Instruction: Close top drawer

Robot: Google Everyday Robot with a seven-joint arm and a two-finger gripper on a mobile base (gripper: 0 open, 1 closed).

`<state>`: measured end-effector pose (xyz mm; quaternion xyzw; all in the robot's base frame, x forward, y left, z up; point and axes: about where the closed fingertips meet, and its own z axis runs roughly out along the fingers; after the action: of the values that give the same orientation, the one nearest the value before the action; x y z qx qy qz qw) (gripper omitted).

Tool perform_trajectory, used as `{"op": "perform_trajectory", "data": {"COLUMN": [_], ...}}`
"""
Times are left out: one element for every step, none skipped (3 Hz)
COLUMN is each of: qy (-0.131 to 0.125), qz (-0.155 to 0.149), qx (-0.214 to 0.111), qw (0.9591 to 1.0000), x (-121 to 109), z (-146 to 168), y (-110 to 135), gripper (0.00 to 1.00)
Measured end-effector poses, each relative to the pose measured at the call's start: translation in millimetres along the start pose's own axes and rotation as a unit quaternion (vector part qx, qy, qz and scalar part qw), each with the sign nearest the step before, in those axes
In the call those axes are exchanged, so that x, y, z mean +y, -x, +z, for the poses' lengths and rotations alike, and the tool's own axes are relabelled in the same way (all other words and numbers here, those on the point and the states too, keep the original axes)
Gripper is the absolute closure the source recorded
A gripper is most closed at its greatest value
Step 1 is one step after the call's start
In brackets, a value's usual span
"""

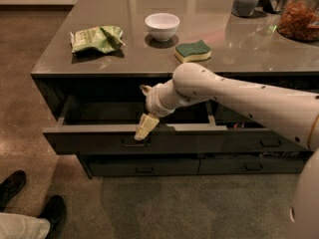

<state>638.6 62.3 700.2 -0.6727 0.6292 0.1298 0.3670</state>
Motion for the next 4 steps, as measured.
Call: {"op": "perform_trajectory", "data": {"qy": [0.0, -0.002, -0.002, -0.002], "qz": [0.01, 0.016, 0.016, 0.016], "qx": [-0.003, -0.007, -0.007, -0.007], "qw": [0.9999, 0.9998, 0.9998, 0.9998], "x": [-6.6, -10.1, -7.4, -4.0], "z": [7.9, 14.6, 11.2, 10.3], "y": [-4.9, -7.4, -4.2, -3.4], "gripper": [0.19, 0.42, 0.64, 0.88]}}
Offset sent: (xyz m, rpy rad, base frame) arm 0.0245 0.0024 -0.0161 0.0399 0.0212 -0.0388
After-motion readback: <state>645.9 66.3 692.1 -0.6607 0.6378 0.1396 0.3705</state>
